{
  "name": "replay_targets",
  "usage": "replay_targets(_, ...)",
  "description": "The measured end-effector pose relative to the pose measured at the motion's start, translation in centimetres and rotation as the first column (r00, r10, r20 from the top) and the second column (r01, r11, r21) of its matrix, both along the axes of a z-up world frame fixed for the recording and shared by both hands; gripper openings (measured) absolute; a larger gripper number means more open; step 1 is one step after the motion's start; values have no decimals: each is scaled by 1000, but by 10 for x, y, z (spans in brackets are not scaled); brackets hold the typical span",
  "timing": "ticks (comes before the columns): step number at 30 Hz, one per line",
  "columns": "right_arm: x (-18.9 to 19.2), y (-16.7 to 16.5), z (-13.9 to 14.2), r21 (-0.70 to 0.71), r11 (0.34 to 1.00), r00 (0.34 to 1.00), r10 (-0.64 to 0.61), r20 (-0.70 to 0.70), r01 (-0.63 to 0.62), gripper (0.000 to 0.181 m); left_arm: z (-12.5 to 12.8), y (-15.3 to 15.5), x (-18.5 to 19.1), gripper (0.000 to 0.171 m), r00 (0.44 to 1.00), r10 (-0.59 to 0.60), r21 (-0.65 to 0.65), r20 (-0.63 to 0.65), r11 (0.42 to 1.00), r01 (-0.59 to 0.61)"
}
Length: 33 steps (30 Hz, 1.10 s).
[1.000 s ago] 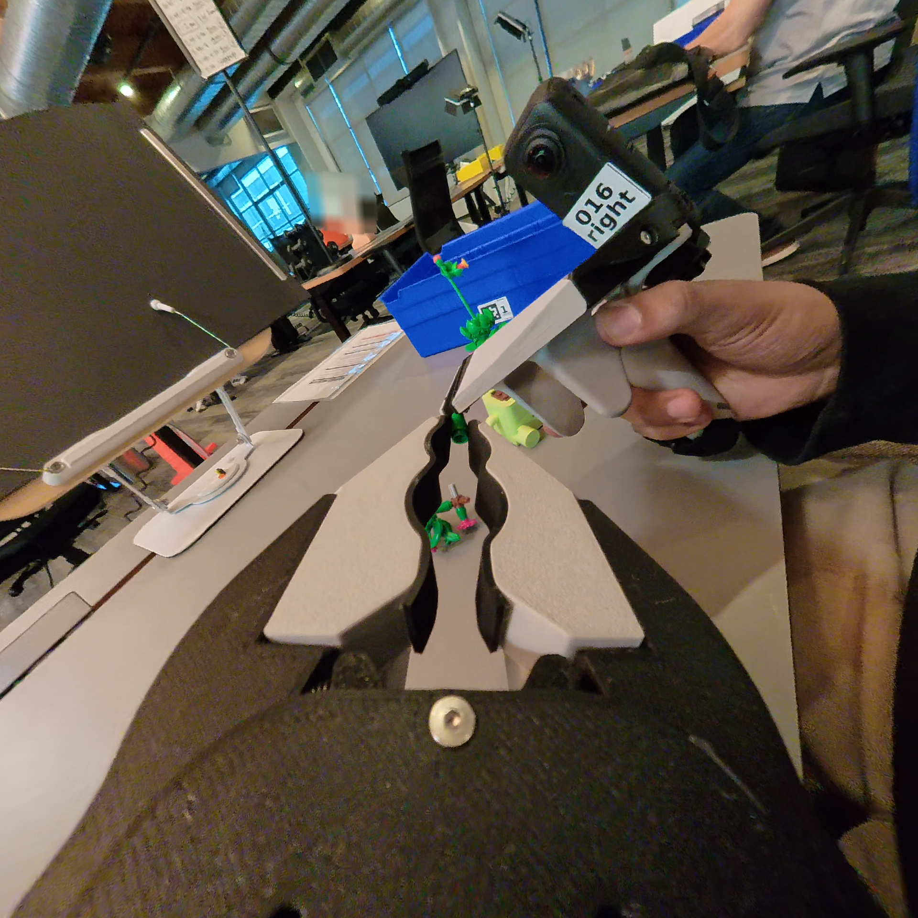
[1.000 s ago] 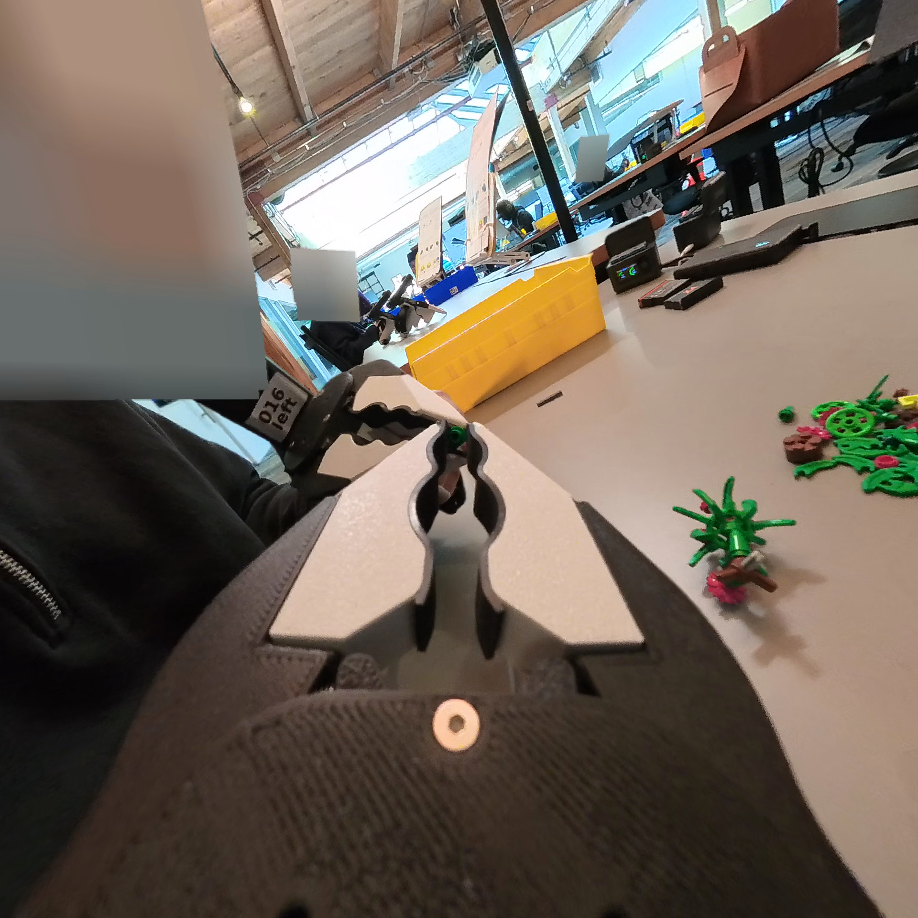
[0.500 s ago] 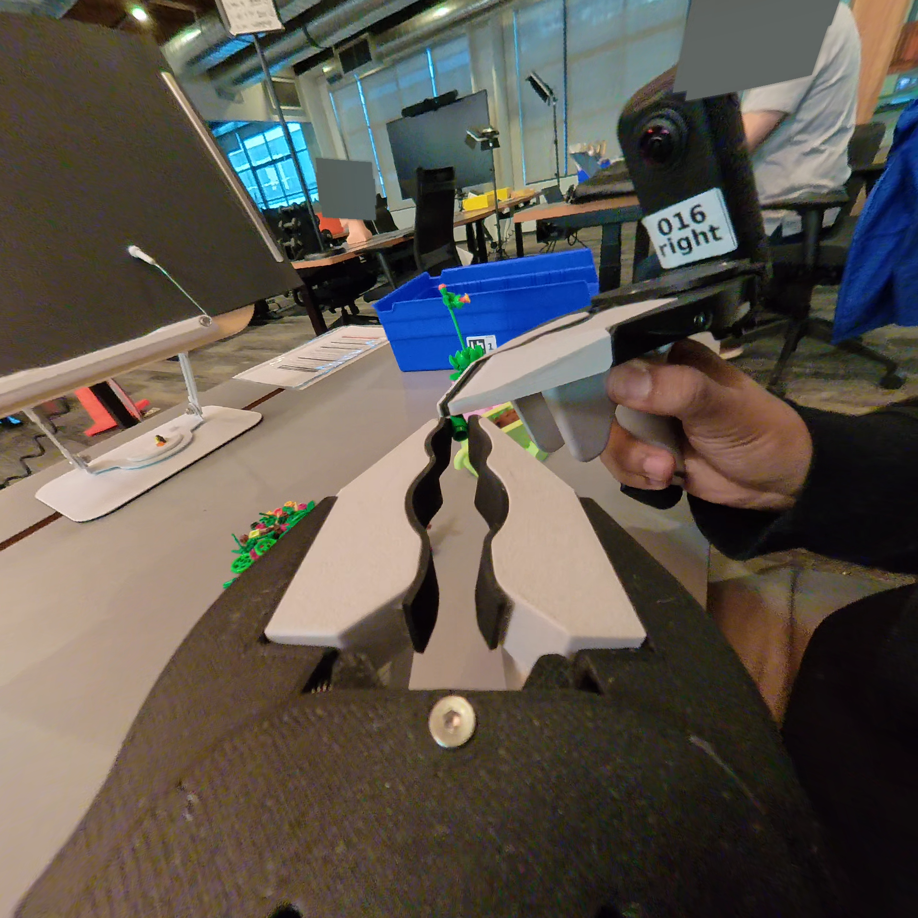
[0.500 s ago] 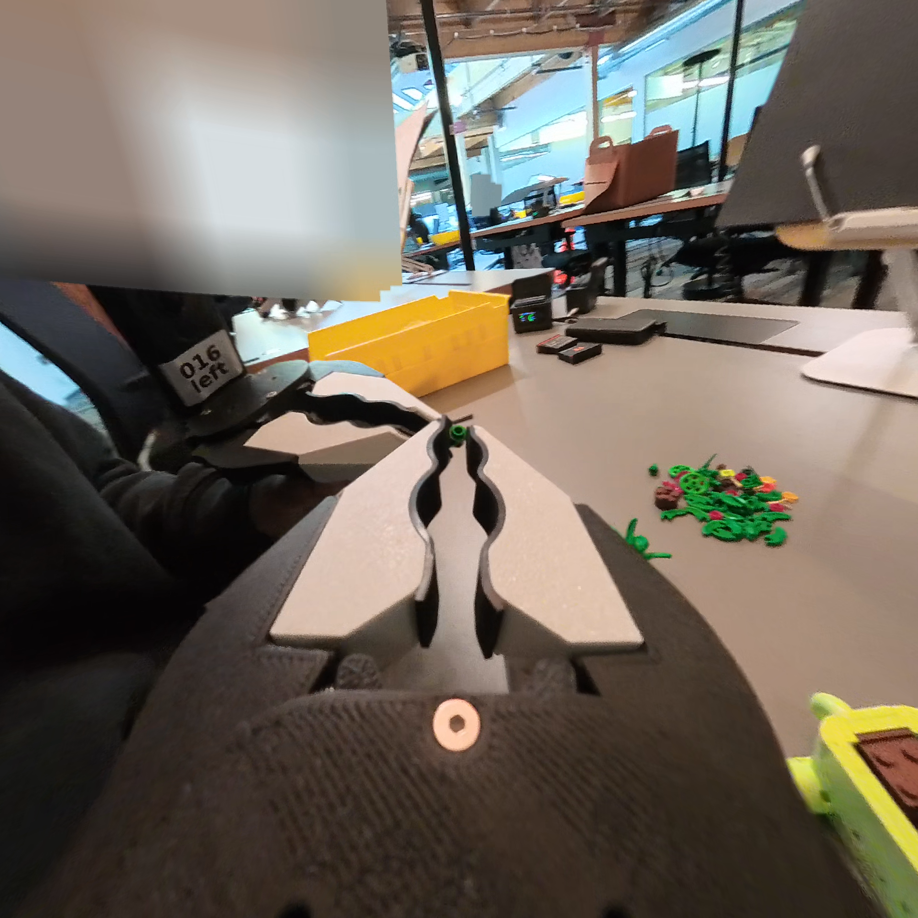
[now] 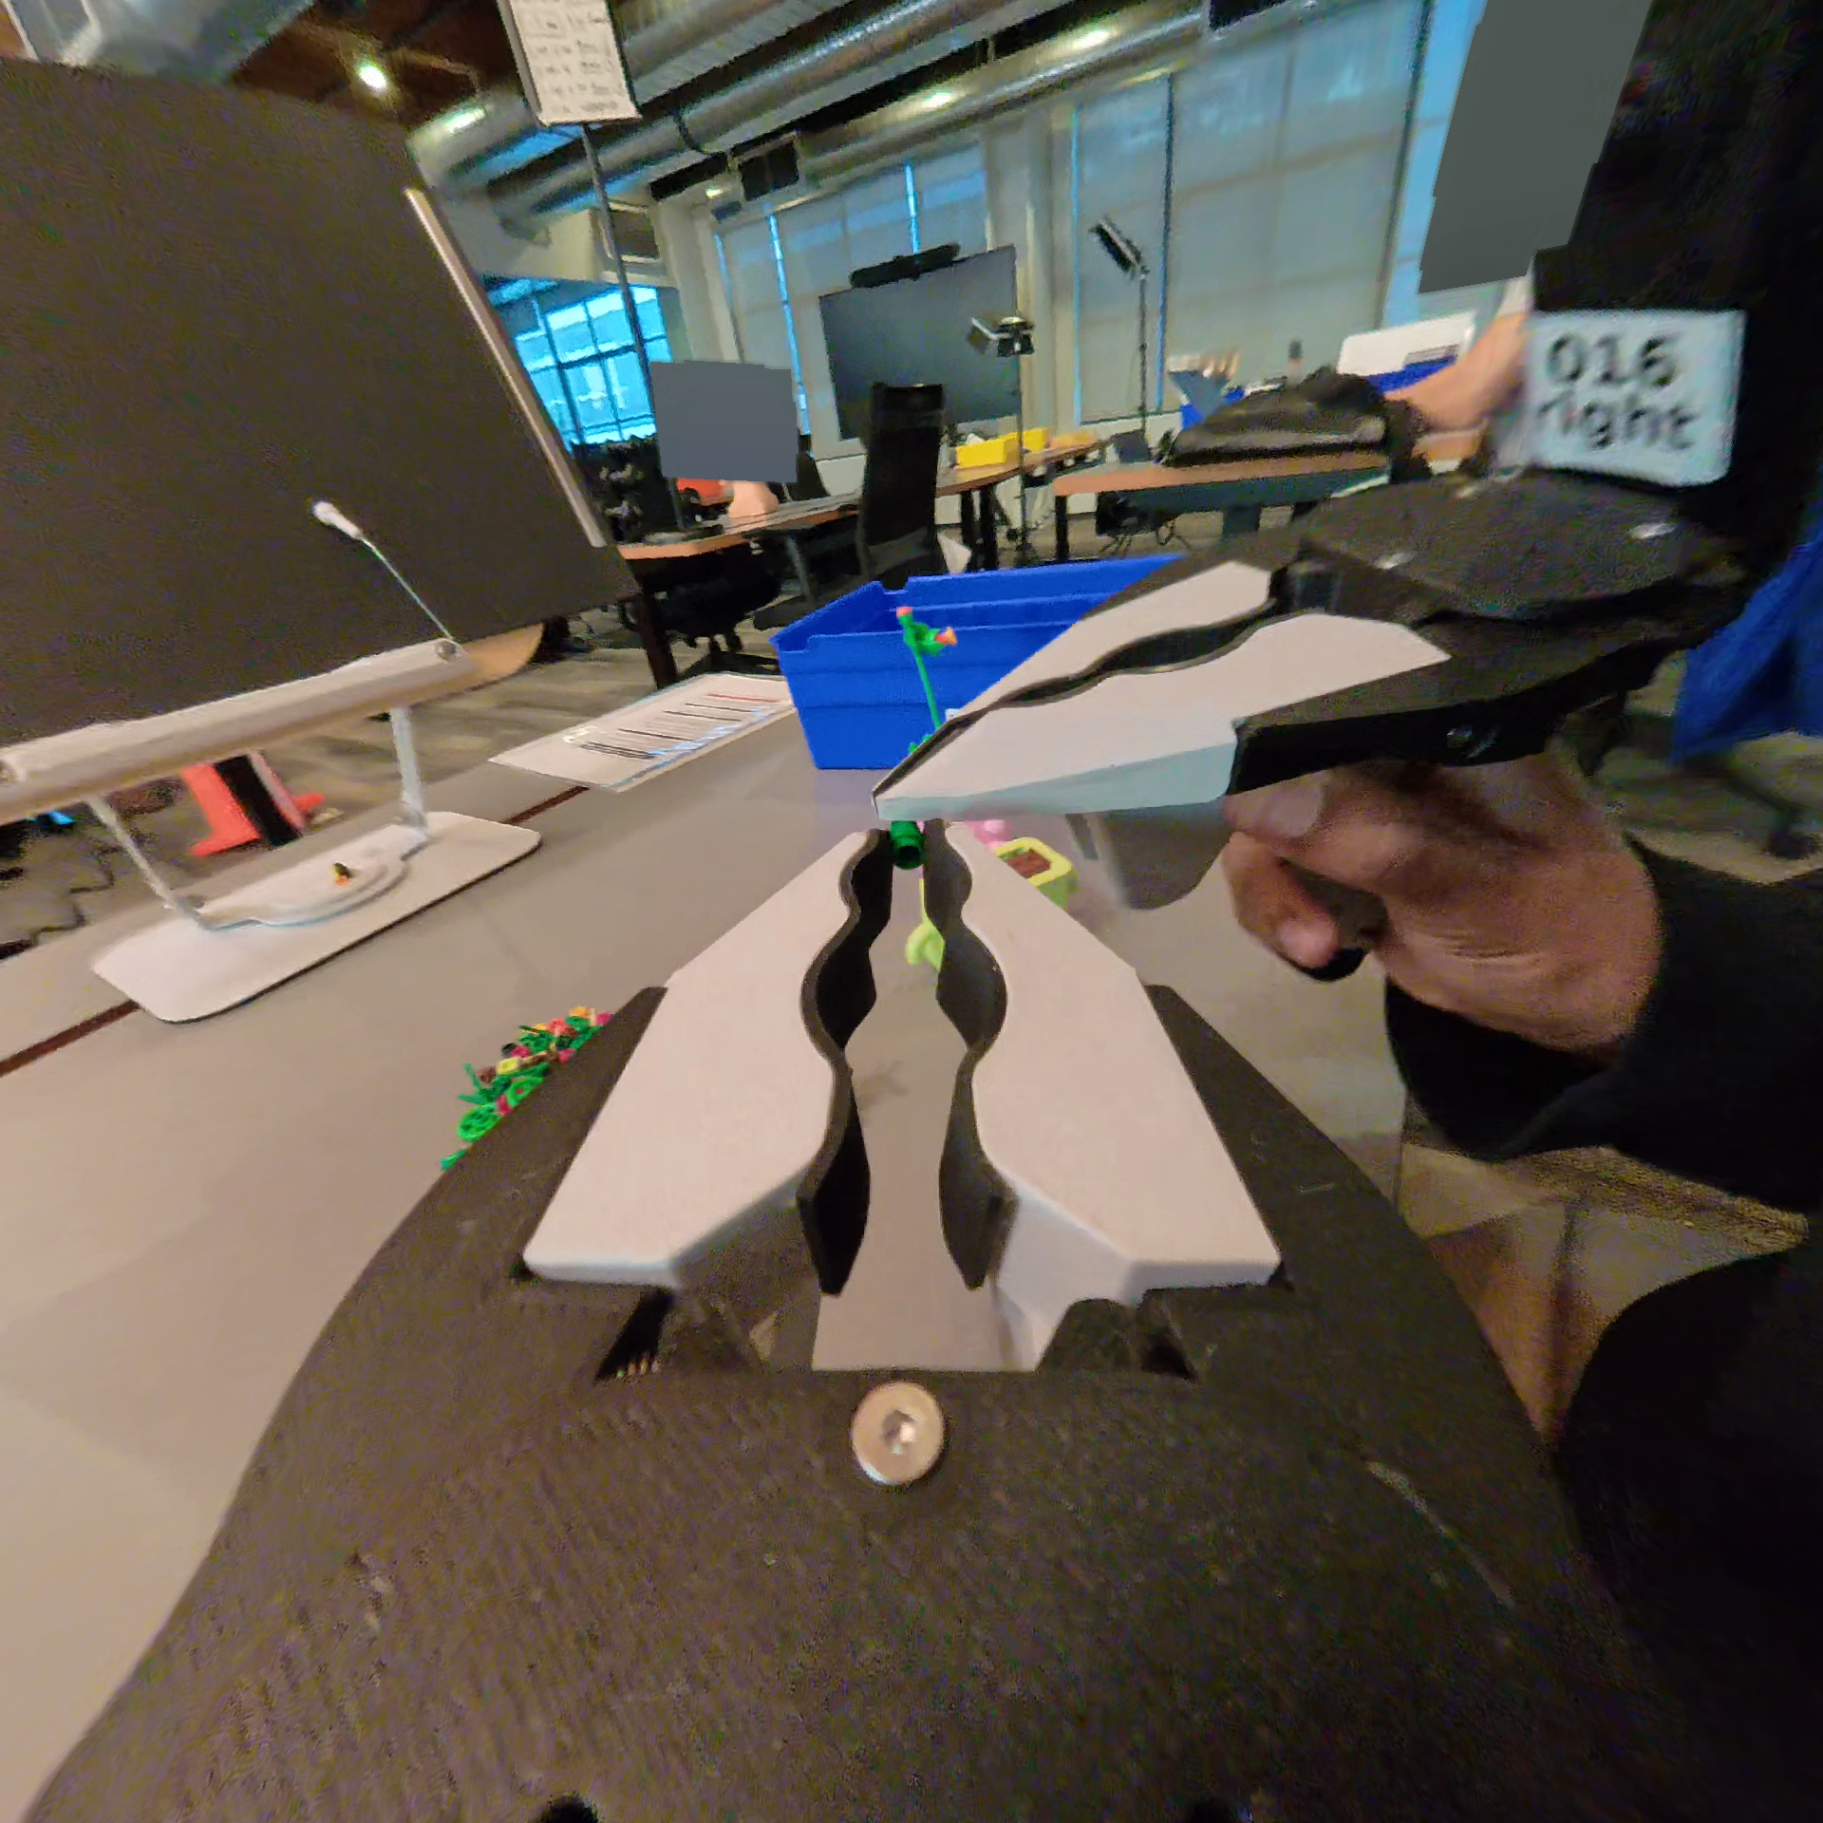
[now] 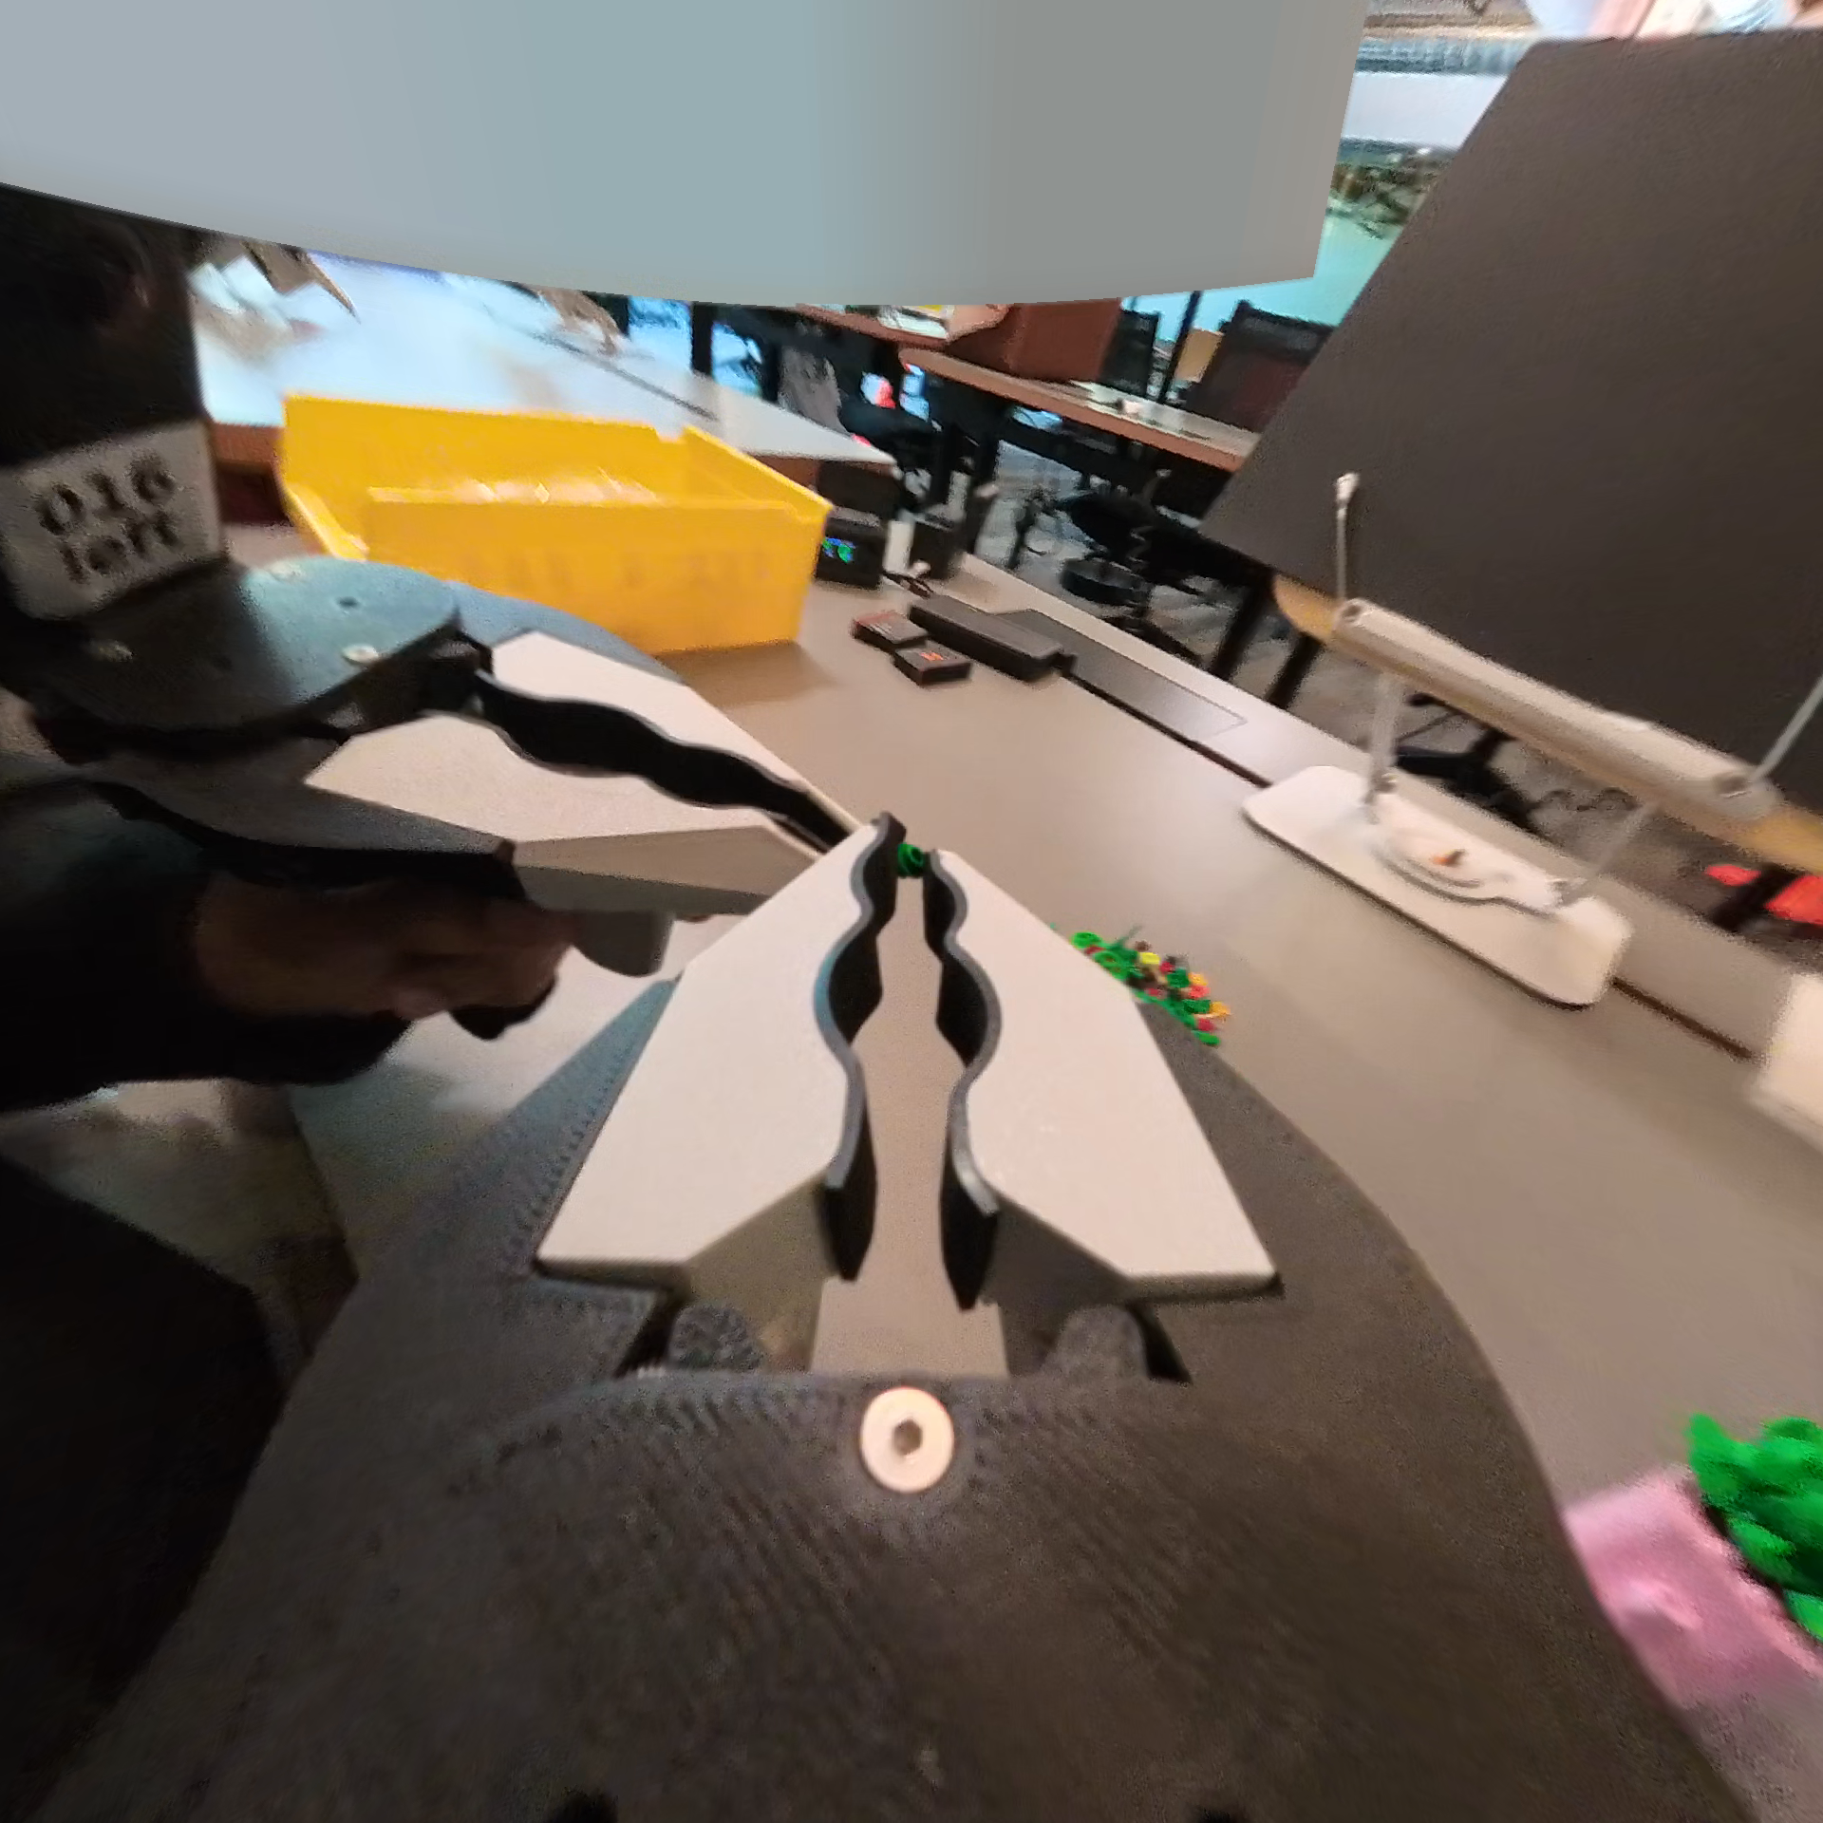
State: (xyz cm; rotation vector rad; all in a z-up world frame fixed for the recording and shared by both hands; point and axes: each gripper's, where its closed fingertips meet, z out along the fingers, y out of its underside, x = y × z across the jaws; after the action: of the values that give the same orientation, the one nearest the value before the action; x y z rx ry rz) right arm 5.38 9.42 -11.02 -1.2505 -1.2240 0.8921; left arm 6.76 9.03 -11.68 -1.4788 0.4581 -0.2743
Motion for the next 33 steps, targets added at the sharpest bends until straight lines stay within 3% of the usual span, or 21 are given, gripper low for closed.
replay_targets(2,-2,2,-2,73,996,998,-49,46,46,3,-3,2,-2,3,999,27,4,-19,1000,-27)
replay_targets(5,-4,5,-8,43,998,997,-55,55,53,3,-8,5,-4,3,998,46,-7,-33,999,-46)
replay_targets(7,-5,6,-9,-98,995,1000,-9,10,10,3,-8,5,-5,3,999,24,-29,36,999,-23)
replay_targets(11,-6,9,-12,-376,921,992,69,-103,-103,3,-9,7,-6,4,971,-22,-86,239,995,44)
replay_targets(13,-6,7,-9,-535,820,973,109,-202,-203,3,-4,5,-6,3,942,-55,-84,332,993,87)
replay_targets(14,-6,8,-10,-587,774,965,114,-237,-235,3,-6,6,-6,3,947,-42,-84,318,994,72)
replay_targets(15,-6,8,-12,-594,770,965,112,-238,-235,3,-8,6,-7,3,953,-39,-78,301,995,65)
replay_targets(17,-7,8,-14,-535,825,978,95,-184,-181,3,-9,6,-7,3,957,-30,-77,288,996,54)
replay_targets(20,-8,9,-14,-258,966,999,-1,-32,-7,3,-11,6,-7,3,993,24,-30,120,999,-21)
replay_targets(22,-9,9,-14,-247,969,1000,-11,-23,5,3,-11,7,-9,3,997,53,-13,57,999,-52)
replay_targets(26,-11,12,-25,-432,900,997,30,-75,-60,3,-21,10,-10,3,998,60,-34,29,998,-59)
replay_targets(27,-11,12,-25,-542,830,989,65,-135,-129,3,-19,10,-10,3,995,29,-56,96,998,-23)
replay_targets(29,-10,13,-27,-734,614,953,110,-283,-289,3,-21,11,-10,3,967,-30,-121,254,991,63)
replay_targets(30,-10,14,-30,-757,576,947,109,-303,-308,4,-25,12,-10,3,963,-37,-134,266,988,75)
replay_targets(33,-9,13,-27,-712,631,946,125,-299,-308,5,-22,12,-10,3,875,-114,-178,471,959,221)
